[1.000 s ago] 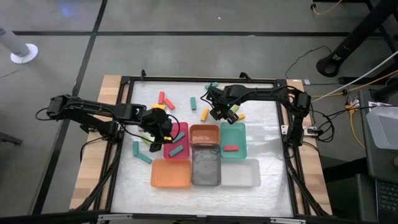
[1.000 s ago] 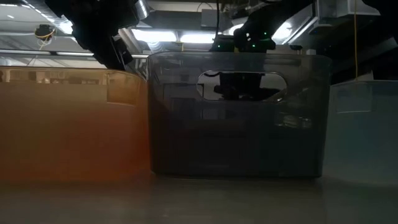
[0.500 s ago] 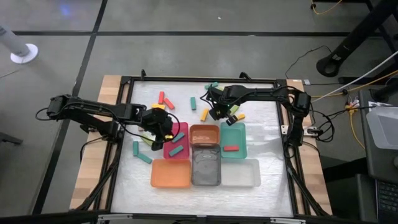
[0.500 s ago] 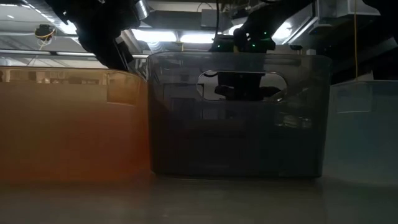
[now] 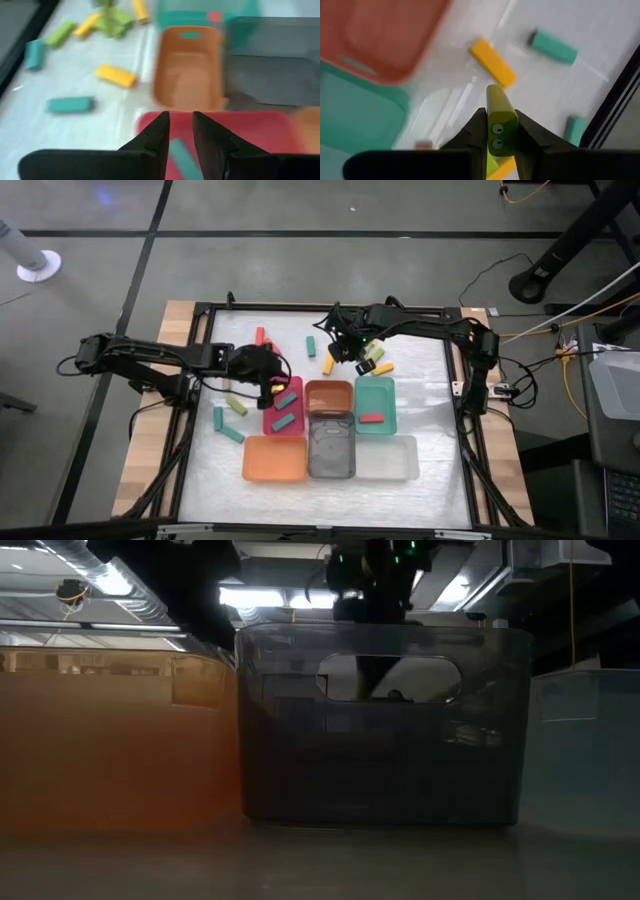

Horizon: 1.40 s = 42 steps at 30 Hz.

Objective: Sort blocks
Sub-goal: Put the green block into the top orange bin

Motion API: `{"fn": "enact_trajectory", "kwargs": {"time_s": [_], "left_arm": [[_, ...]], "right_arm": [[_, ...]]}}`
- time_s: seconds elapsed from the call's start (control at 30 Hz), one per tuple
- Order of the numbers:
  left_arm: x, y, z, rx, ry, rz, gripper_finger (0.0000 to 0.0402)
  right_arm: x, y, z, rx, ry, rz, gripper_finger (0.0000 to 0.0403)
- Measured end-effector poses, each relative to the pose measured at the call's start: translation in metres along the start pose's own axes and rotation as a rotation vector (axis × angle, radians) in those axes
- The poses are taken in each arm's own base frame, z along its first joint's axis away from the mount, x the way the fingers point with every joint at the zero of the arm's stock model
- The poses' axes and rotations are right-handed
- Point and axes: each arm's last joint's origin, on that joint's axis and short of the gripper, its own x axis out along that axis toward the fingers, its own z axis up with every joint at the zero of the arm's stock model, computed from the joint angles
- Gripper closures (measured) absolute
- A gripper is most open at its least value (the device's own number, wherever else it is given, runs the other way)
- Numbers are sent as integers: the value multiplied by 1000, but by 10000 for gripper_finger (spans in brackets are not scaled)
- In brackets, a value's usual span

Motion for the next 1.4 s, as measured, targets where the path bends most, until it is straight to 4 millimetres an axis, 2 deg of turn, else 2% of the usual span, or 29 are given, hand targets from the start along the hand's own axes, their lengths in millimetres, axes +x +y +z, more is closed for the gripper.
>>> {"fn": "enact_trajectory", "kwargs": {"time_s": [0.17,0.5,0.67,0.83,1.17,1.4], "left_arm": [[2,22,-1,-55,13,98,327],[-2,81,-17,-185,107,285,327],[-7,100,-30,-182,209,333,328],[-10,107,-39,-163,287,340,327],[-12,105,-46,-130,372,314,327],[-12,104,-47,-145,381,313,327]], "right_arm": [[-17,11,25,-9,-121,49,339],[-18,46,55,-14,-202,163,338],[-19,60,65,-31,-209,180,337],[-20,67,71,-48,-220,178,336],[-20,64,71,-44,-224,151,332],[-20,63,71,23,-204,128,282]]}}
